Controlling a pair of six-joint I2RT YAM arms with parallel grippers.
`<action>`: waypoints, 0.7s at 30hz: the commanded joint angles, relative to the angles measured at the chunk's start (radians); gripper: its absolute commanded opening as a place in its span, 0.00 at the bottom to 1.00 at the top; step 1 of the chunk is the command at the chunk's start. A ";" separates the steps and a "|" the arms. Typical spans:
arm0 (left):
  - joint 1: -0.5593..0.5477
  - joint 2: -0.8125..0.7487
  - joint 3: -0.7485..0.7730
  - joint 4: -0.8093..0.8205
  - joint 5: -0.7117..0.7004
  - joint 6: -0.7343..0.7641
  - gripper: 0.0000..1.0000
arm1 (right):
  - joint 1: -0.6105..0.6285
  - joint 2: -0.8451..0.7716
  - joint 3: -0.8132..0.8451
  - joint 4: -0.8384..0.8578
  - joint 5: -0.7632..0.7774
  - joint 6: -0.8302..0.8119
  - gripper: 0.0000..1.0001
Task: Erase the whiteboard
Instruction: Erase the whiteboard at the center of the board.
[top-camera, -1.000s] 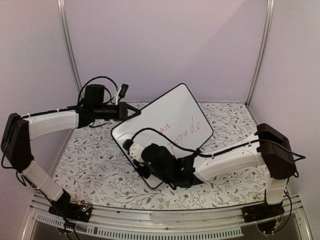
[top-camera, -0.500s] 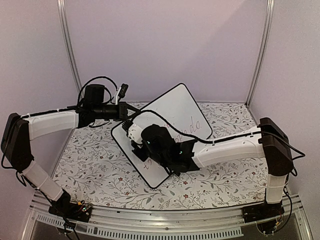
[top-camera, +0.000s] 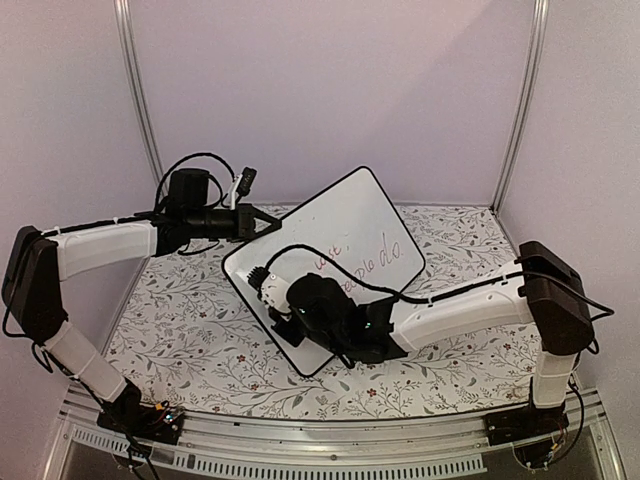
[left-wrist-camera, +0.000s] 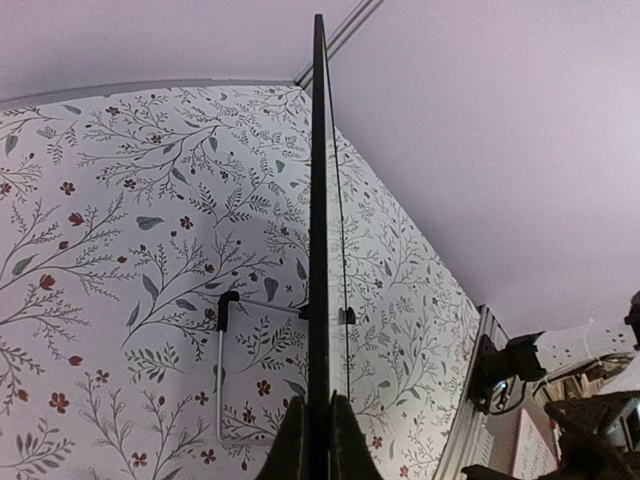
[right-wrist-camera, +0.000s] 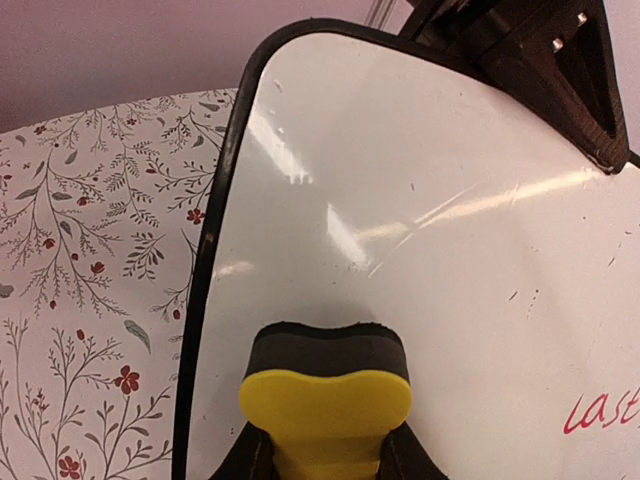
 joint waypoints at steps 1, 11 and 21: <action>-0.010 -0.035 0.000 0.050 0.039 0.005 0.00 | 0.005 -0.014 -0.075 -0.058 -0.005 0.047 0.00; -0.011 -0.038 -0.001 0.050 0.035 0.007 0.00 | 0.000 0.035 0.071 -0.272 0.113 0.130 0.00; -0.012 -0.044 0.000 0.050 0.034 0.007 0.00 | 0.005 0.110 0.199 -0.482 0.118 0.247 0.00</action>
